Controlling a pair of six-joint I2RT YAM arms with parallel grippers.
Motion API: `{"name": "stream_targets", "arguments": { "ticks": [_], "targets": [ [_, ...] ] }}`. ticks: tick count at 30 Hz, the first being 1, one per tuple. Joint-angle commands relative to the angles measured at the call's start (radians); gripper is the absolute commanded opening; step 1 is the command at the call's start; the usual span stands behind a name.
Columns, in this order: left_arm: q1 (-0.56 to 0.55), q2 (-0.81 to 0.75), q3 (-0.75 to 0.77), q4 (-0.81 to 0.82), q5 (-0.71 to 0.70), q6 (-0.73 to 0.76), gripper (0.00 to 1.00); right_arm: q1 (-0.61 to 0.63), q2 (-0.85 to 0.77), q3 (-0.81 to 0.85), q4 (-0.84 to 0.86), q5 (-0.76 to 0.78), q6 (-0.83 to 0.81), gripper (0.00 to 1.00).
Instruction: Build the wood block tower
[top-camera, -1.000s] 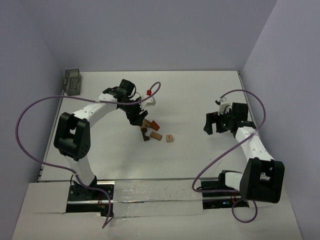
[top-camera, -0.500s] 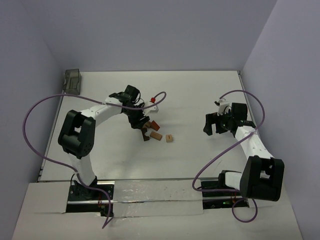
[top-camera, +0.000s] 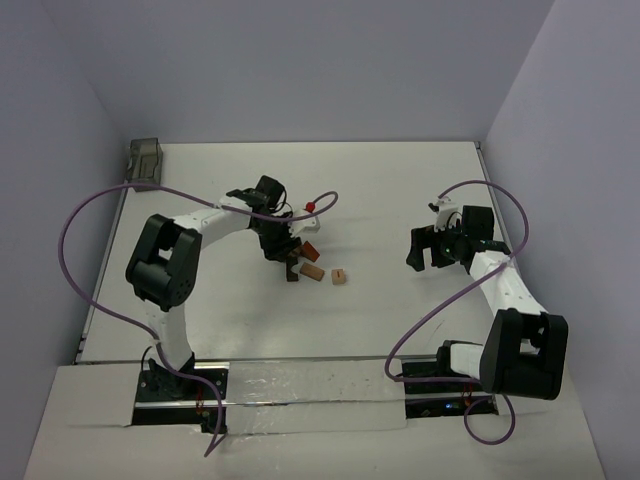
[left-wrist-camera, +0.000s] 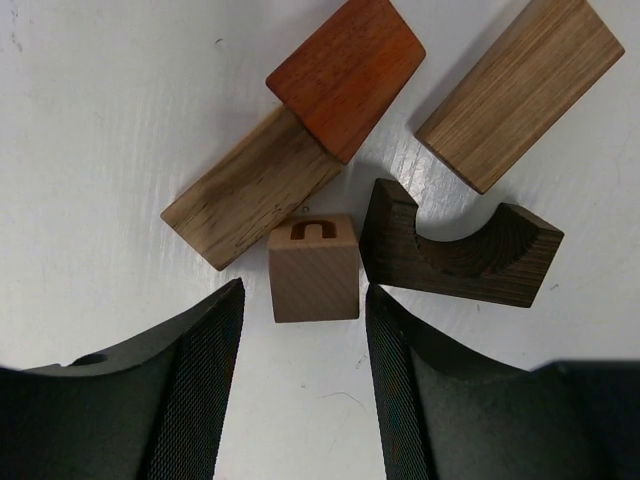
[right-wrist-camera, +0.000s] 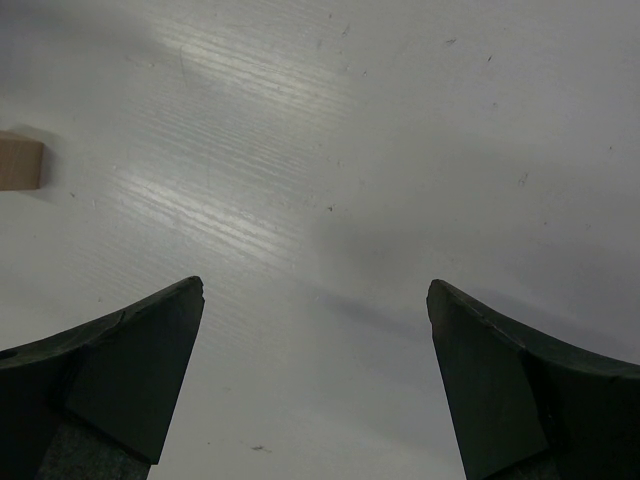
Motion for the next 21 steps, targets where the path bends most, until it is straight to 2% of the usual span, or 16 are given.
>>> {"name": "stream_targets", "arguments": {
  "ticks": [1, 4, 8, 16, 21],
  "targets": [
    [-0.013, 0.004, 0.018, 0.040, 0.032, 0.028, 0.54, 0.002, 0.009, 0.048, 0.001, -0.001, -0.005, 1.00],
    [-0.014, -0.001, 0.016, 0.051, 0.042, 0.023, 0.37, 0.003, 0.009, 0.048, 0.002, 0.000, -0.005, 1.00],
    [-0.013, -0.003, 0.030, 0.039, 0.051, 0.024, 0.23, 0.003, 0.011, 0.046, 0.004, 0.001, -0.005, 1.00],
    [-0.004, -0.081, 0.084, -0.033, 0.046, 0.038, 0.04, 0.002, 0.015, 0.050, 0.006, -0.001, 0.001, 1.00],
    [0.014, -0.046, 0.216, -0.038, 0.044, -0.009, 0.00, 0.002, 0.021, 0.055, 0.008, -0.006, 0.007, 1.00]
  ]
}}
